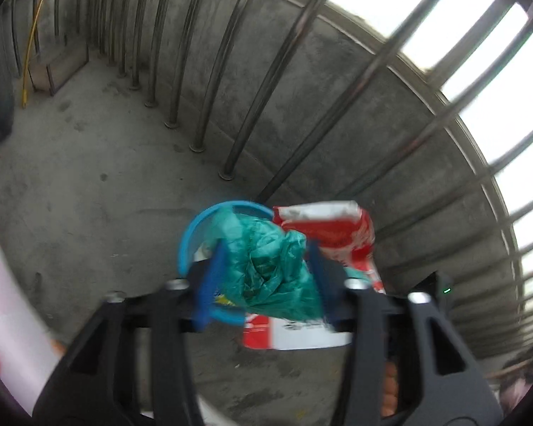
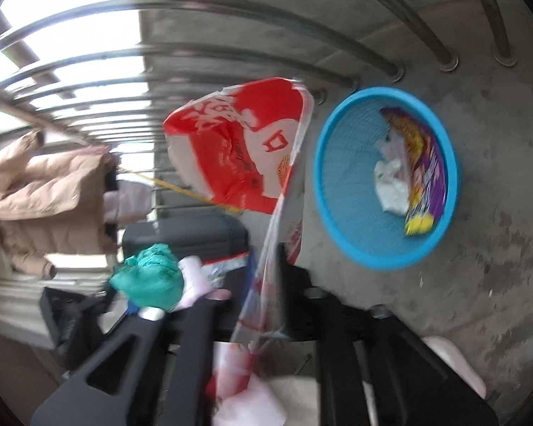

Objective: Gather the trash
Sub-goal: 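Carry both bags over the blue wastebasket and open both tools to drop them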

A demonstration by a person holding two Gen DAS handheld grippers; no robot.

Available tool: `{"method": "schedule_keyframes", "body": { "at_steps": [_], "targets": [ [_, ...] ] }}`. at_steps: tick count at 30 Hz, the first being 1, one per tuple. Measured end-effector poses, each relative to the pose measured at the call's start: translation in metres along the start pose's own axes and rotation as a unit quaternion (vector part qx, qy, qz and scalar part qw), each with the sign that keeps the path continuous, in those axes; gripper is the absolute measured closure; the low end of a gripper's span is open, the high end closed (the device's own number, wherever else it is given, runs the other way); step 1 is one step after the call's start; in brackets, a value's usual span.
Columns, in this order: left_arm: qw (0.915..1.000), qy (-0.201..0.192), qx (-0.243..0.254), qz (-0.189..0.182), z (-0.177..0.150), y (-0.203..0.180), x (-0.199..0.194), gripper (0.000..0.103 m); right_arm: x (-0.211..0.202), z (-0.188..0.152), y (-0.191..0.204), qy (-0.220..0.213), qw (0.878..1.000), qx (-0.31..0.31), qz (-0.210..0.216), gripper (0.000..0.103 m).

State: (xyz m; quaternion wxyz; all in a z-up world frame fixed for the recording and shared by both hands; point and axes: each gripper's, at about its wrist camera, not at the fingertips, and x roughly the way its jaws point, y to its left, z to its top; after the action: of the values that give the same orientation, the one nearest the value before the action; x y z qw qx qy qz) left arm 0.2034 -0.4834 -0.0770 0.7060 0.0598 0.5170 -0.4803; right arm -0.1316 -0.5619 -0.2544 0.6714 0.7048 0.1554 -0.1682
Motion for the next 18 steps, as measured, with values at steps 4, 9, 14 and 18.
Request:
{"method": "schedule_keyframes", "body": {
  "at_steps": [4,9,14,18],
  "targets": [
    [0.9984,0.016,-0.037,0.039,0.009,0.018,0.028,0.036,0.041,0.025,-0.064,0.007,0.995,0.08,-0.052,0.042],
    [0.9973,-0.009,-0.068,0.027,0.008,0.04,-0.013,0.036,0.039,0.014,-0.087,-0.007,0.992,0.103,-0.065,0.042],
    [0.9963,-0.064,-0.054,0.02,0.0,0.044,-0.085,0.036,0.022,0.002,-0.063,-0.03,0.995,0.074,-0.059,0.042],
    [0.9931,-0.112,-0.025,0.023,-0.027,0.039,-0.158,0.03,-0.002,-0.009,-0.018,-0.063,0.997,0.015,-0.042,0.042]
  ]
}}
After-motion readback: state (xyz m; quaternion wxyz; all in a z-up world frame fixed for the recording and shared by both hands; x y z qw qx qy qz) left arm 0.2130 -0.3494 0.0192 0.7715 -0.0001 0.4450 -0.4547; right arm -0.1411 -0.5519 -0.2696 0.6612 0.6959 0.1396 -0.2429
